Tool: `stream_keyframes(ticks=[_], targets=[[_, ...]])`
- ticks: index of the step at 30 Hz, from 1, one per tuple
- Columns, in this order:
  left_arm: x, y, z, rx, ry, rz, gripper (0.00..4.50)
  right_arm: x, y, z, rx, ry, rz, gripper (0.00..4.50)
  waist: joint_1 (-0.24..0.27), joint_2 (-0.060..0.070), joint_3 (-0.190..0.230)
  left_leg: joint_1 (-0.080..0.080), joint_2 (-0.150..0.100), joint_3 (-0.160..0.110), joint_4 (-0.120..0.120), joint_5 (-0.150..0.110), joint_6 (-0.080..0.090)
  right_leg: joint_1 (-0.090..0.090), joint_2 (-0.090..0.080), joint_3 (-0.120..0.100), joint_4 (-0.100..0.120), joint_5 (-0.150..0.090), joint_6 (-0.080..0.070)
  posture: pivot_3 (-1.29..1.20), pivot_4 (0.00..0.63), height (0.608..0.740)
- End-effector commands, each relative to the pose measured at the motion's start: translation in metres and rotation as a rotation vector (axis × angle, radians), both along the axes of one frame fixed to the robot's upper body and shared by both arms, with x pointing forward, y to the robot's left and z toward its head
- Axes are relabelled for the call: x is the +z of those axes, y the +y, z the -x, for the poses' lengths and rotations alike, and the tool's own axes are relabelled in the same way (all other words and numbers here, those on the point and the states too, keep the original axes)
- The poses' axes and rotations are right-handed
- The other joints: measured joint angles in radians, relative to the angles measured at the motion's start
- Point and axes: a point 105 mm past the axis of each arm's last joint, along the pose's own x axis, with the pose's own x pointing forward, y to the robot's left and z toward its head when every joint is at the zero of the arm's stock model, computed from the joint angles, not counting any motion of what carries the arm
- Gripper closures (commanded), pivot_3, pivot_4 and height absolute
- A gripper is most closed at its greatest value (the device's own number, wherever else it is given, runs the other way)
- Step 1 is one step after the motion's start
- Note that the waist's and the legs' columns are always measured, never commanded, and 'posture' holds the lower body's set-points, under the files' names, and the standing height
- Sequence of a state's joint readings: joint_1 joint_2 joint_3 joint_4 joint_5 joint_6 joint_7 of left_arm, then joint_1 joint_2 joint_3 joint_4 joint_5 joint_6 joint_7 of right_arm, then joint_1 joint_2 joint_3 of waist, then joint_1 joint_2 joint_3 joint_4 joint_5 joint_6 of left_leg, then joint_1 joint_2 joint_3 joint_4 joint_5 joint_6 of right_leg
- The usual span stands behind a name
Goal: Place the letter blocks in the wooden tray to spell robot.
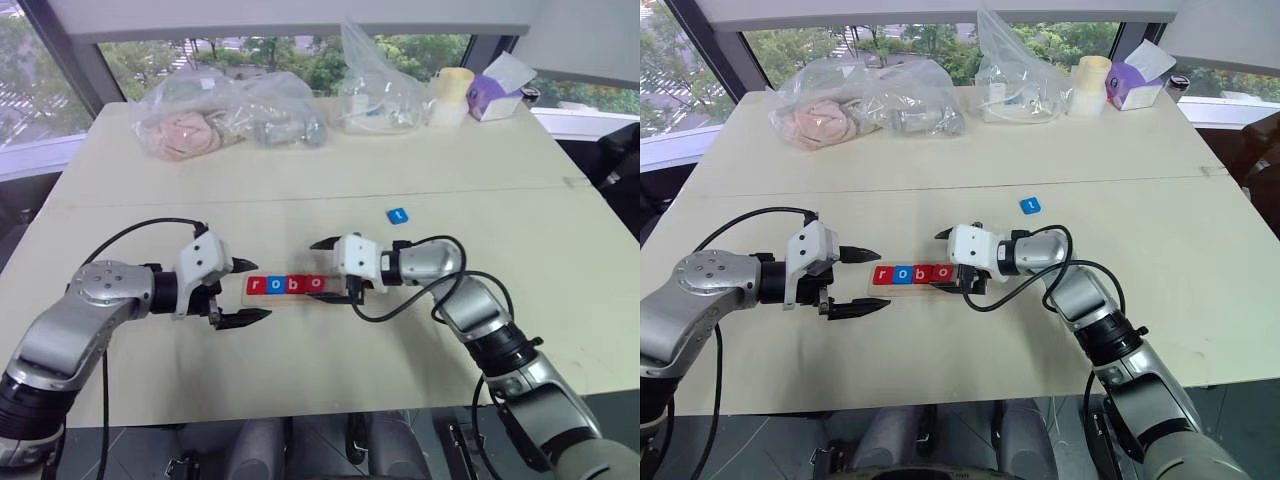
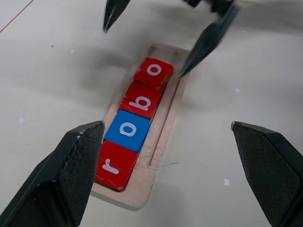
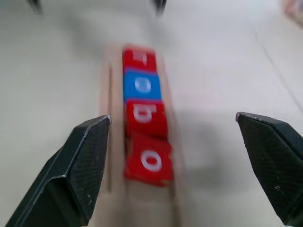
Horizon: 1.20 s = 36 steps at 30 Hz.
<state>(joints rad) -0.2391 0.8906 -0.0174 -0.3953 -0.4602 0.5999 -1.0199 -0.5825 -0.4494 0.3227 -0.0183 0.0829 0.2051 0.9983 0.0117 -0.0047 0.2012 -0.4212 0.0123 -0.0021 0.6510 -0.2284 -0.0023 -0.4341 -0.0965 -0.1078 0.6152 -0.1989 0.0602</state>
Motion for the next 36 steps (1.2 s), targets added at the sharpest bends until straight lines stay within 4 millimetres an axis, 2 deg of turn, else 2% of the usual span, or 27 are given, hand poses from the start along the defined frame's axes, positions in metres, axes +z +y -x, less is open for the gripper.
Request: stream_keyframes(ticks=[1, 3, 6, 8, 10, 12, 15, 17, 21, 27, 30, 32, 36], targets=[[0.008, -0.001, 0.000, -0.006, -0.039, 0.006, 0.00, 0.043, -0.036, -0.032, -0.247, 0.010, -0.201, 0.16, 0.001, 0.000, 0.000, 0.000, 0.000, 0.000, 0.000, 0.000, -0.001, 0.000, 0.000, 0.000, 0.000, 0.000, -0.001, 0.00, 0.150, 0.740], [0.009, -0.001, 0.000, -0.006, -0.041, 0.009, 0.00, 0.043, -0.056, -0.045, -0.361, 0.033, -0.226, 0.16, 0.002, 0.000, 0.000, 0.000, 0.000, 0.000, 0.000, 0.002, -0.003, 0.000, 0.000, 0.000, 0.000, 0.001, -0.002, 0.00, 0.150, 0.740], [0.009, -0.002, -0.001, -0.008, -0.040, 0.009, 0.00, 0.033, -0.067, -0.031, -0.341, 0.029, -0.179, 0.16, 0.005, 0.000, 0.000, 0.000, 0.000, 0.000, 0.000, 0.002, -0.004, 0.000, 0.000, 0.000, -0.001, 0.001, -0.003, 0.00, 0.150, 0.740], [0.009, -0.002, -0.002, -0.010, -0.039, 0.009, 0.00, 0.024, -0.059, -0.017, -0.272, 0.033, -0.129, 0.16, 0.001, 0.000, 0.000, 0.000, 0.000, 0.000, -0.001, 0.002, -0.004, 0.000, 0.000, 0.000, -0.001, 0.001, -0.002, 0.00, 0.150, 0.740], [0.009, -0.002, -0.003, -0.014, -0.039, 0.007, 0.00, 0.007, -0.045, 0.001, -0.200, 0.054, -0.075, 0.16, -0.004, 0.000, 0.000, -0.001, 0.000, 0.001, -0.002, 0.002, -0.004, -0.001, 0.000, 0.000, -0.001, 0.001, -0.002, 0.00, 0.150, 0.740], [0.010, -0.002, -0.004, -0.019, -0.040, 0.007, 0.00, -0.007, -0.042, 0.004, -0.208, 0.043, -0.024, 0.16, -0.007, 0.000, 0.000, 0.000, 0.001, 0.002, -0.002, 0.002, -0.004, -0.002, 0.001, 0.000, 0.000, 0.001, -0.001, 0.00, 0.150, 0.740], [0.012, -0.005, -0.003, -0.038, -0.041, 0.009, 0.00, -0.019, -0.059, -0.027, -0.434, 0.000, -0.006, 0.16, -0.005, 0.000, 0.000, 0.000, 0.002, 0.001, -0.001, 0.002, -0.004, -0.002, 0.002, 0.000, 0.001, 0.001, -0.003, 0.00, 0.150, 0.740], [0.013, -0.007, -0.003, -0.044, -0.043, 0.013, 0.00, -0.012, -0.073, -0.049, -0.594, -0.012, -0.085, 0.16, -0.003, 0.000, 0.000, 0.000, 0.002, 0.001, 0.000, 0.003, -0.005, -0.002, 0.002, 0.000, 0.000, 0.002, -0.005, 0.00, 0.150, 0.740], [0.017, -0.010, -0.005, -0.038, -0.060, 0.030, 0.00, -0.007, -0.094, -0.074, -0.817, 0.086, -0.249, 0.16, 0.001, 0.000, 0.000, -0.001, 0.003, 0.001, 0.000, 0.004, -0.007, -0.002, 0.002, 0.000, 0.000, 0.003, -0.007, 0.00, 0.150, 0.740], [0.031, -0.011, -0.014, 0.010, -0.114, 0.055, 0.00, -0.009, -0.116, -0.089, -1.048, 0.222, -0.375, 0.16, 0.000, 0.000, 0.000, -0.004, 0.002, 0.001, -0.001, 0.004, -0.007, -0.004, 0.003, 0.000, 0.000, 0.007, -0.005, 0.00, 0.150, 0.740], [0.051, -0.022, -0.019, 0.001, -0.185, 0.116, 0.00, -0.013, -0.122, -0.094, -1.119, 0.272, -0.402, 0.16, -0.001, 0.000, 0.000, -0.004, 0.002, 0.001, -0.001, 0.004, -0.007, -0.004, 0.003, 0.000, 0.000, 0.006, -0.004, 0.00, 0.150, 0.740], [0.057, -0.025, -0.024, 0.011, -0.215, 0.144, 0.00, -0.017, -0.117, -0.099, -1.121, 0.316, -0.427, 0.16, -0.002, 0.000, 0.000, -0.004, 0.002, 0.001, 0.000, 0.005, -0.007, -0.004, 0.003, 0.000, 0.000, 0.006, -0.003, 0.00, 0.150, 0.740], [0.054, -0.028, -0.028, 0.022, -0.216, 0.149, 0.00, -0.026, -0.108, -0.109, -1.107, 0.347, -0.410, 0.16, -0.018, 0.000, 0.000, -0.002, 0.003, 0.001, -0.001, 0.005, -0.006, -0.004, 0.004, 0.001, 0.002, 0.006, -0.003, 0.00, 0.150, 0.740]])
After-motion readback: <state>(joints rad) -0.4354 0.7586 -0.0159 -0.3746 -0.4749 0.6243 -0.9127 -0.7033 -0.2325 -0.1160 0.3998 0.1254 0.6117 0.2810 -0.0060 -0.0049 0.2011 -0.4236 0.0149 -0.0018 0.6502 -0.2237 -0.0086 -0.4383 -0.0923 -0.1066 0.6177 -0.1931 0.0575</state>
